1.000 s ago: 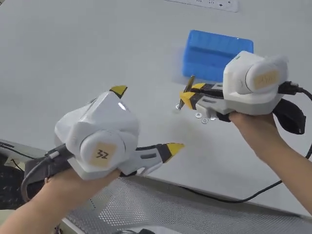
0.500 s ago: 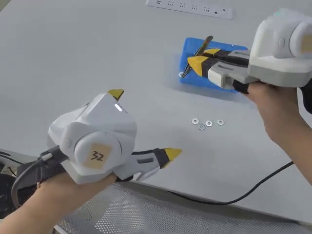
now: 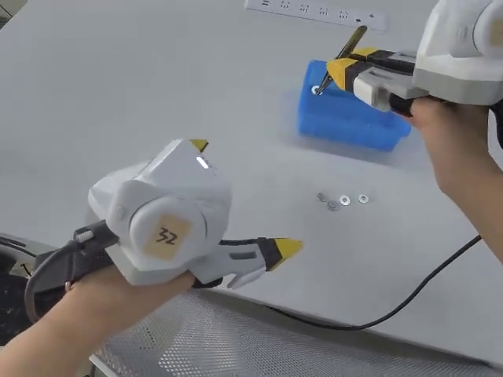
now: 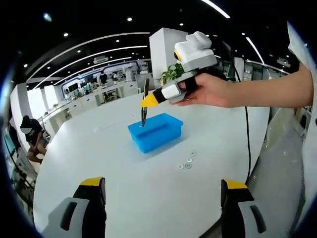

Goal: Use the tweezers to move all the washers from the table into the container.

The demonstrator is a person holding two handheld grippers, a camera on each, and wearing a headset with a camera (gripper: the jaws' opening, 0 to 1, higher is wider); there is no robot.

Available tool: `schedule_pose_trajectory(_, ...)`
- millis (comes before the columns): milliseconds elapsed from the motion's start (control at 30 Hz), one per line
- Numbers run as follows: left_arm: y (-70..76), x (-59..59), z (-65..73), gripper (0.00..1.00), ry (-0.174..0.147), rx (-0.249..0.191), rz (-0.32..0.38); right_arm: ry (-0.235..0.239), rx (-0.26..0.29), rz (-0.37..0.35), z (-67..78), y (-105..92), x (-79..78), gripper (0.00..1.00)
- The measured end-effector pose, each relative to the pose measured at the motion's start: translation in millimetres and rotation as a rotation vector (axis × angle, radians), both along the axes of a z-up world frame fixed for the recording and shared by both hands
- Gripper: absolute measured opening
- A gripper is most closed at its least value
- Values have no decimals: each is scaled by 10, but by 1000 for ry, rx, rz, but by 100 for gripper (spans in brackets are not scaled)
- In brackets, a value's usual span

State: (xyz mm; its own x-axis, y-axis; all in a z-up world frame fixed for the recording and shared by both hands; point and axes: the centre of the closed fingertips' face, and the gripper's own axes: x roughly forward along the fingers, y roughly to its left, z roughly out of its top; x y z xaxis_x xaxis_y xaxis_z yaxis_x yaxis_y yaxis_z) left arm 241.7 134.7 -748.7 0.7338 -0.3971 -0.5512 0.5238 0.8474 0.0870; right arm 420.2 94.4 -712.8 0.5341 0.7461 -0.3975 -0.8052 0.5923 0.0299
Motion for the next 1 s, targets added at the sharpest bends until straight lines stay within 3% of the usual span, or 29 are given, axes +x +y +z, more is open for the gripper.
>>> schedule_pose_trajectory(100,-18,-6,-4,99,-1,11,-10,14,-10,-24,-131,-2,91,3)
schedule_pose_trajectory(200,-38,-4,11,99,-6,5,-11,55,13,-64,-287,22,172,3)
schedule_pose_trajectory(333,-59,-12,1,99,2,4,-13,67,-13,-74,-449,63,260,3)
schedule_pose_trajectory(667,-75,-29,-20,99,9,7,-16,59,-85,-47,-676,233,351,3)
schedule_pose_trajectory(867,-61,-24,-13,99,9,6,-11,85,-97,-63,-817,165,414,3)
schedule_pose_trajectory(1000,-41,-26,-26,98,13,12,-7,101,-95,-63,-815,169,389,3)
